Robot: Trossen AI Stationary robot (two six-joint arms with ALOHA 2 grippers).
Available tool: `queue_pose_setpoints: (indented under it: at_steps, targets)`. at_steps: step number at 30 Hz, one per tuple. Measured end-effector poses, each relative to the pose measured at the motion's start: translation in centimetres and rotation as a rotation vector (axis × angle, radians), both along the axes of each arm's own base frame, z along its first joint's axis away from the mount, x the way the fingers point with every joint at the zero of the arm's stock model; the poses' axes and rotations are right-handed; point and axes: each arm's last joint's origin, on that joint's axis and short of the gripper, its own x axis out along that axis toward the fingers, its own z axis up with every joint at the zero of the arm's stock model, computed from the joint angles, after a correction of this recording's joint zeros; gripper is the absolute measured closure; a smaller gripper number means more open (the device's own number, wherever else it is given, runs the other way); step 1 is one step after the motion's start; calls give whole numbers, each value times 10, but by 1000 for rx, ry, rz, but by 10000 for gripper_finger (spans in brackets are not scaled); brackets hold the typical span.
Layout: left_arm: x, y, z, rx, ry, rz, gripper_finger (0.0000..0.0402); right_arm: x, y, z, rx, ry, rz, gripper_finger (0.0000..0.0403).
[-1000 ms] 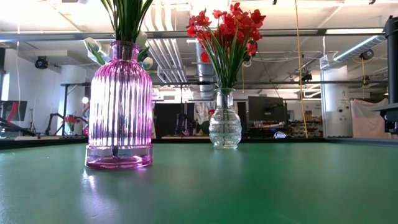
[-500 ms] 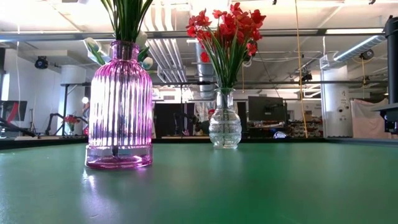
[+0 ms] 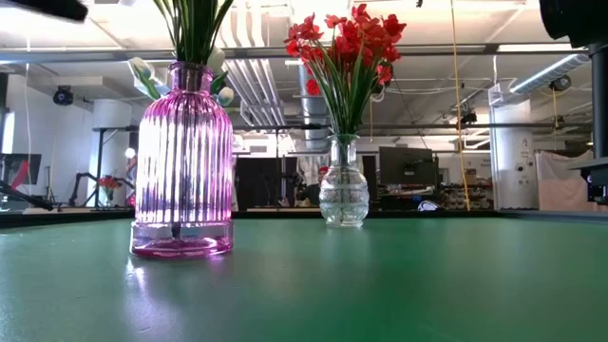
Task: Sort flowers into vase by color
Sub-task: Put the blue flowers into the violet vase
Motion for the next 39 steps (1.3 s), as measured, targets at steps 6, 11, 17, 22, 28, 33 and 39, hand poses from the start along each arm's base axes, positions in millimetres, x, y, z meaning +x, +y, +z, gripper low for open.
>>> queue_pose_setpoints:
  at_steps: [6, 11, 17, 22, 28, 33, 39]
  targets:
    - [-13, 23, -11, -16, -38, 62, 315, 4, -2, -5, -20, 54, -2, 390]
    - [-14, 33, -21, 5, -36, 70, 324, 6, -3, -8, 5, 77, 11, 390]
    - [-10, 40, -25, 63, -15, 70, 325, 12, -13, -9, 139, 75, 44, 390]
    - [-4, 46, -25, 116, 4, 77, 325, 20, -27, -9, 208, 67, 44, 390]
    - [-1, 49, -25, 134, 13, 82, 325, 21, -29, -9, 192, 73, 30, 390]
    - [0, 48, -24, 129, 6, 79, 325, 20, -25, -13, 156, 110, 30, 390]
    - [7, 52, -30, 144, 18, 102, 325, 18, -26, -7, 155, 67, -33, 390]
